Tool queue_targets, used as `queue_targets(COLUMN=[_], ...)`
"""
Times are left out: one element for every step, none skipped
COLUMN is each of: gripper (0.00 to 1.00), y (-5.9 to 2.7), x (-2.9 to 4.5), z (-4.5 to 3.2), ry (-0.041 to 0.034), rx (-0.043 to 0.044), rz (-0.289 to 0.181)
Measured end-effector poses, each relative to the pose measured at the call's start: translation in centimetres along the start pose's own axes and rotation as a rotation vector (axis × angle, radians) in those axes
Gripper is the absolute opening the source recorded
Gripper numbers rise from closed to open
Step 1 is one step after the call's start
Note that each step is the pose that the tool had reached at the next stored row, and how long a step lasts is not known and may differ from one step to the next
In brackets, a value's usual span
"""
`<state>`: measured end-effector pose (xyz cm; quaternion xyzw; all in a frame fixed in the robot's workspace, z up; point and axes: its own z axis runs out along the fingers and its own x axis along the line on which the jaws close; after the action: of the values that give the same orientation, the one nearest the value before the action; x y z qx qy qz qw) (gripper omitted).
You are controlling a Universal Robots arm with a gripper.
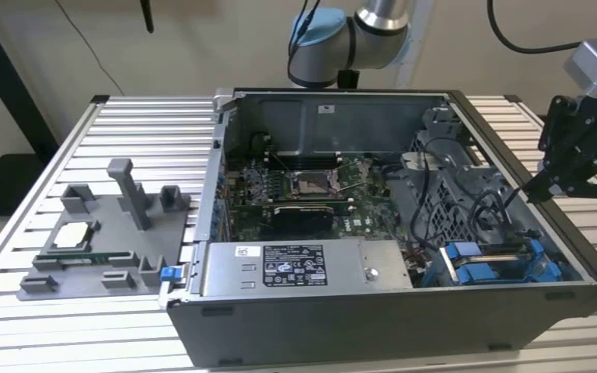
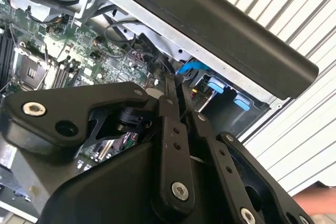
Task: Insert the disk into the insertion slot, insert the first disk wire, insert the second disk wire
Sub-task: 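Insert the second disk wire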
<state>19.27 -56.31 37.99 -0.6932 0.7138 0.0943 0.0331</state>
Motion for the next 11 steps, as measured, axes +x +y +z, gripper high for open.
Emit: queue_targets(gripper=[0.0, 0.0, 0.0, 0.0, 0.0, 0.0, 0.0, 0.0, 0.0, 0.0, 0.0], y=[0.0, 0.04, 0.13, 0.27, 0.48, 0.73, 0.99, 1.24, 1.47, 1.67, 1.88], x=[0.0, 0.01, 0.02, 0.01, 0.01, 0.01, 0.0, 0.0, 0.0, 0.0, 0.01], z=[0.0, 0.01, 0.01, -0.02, -0.06, -0.11, -0.17, -0.21, -0.24, -0.24, -0.24], ry=[0.0, -0.0005, -0.0018, -0.0035, -0.0051, -0.0072, -0.0102, -0.0134, -0.0158, -0.0173, -0.0183], rx=[-0.0001, -0.0001, -0.0001, -0.0001, -0.0001, -0.0001, -0.0001, -0.0003, -0.0007, -0.0014, -0.0028], rz=[0.0, 0.0, 0.0, 0.0, 0.0, 0.0, 0.001, 0.001, 0.001, 0.001, 0.001])
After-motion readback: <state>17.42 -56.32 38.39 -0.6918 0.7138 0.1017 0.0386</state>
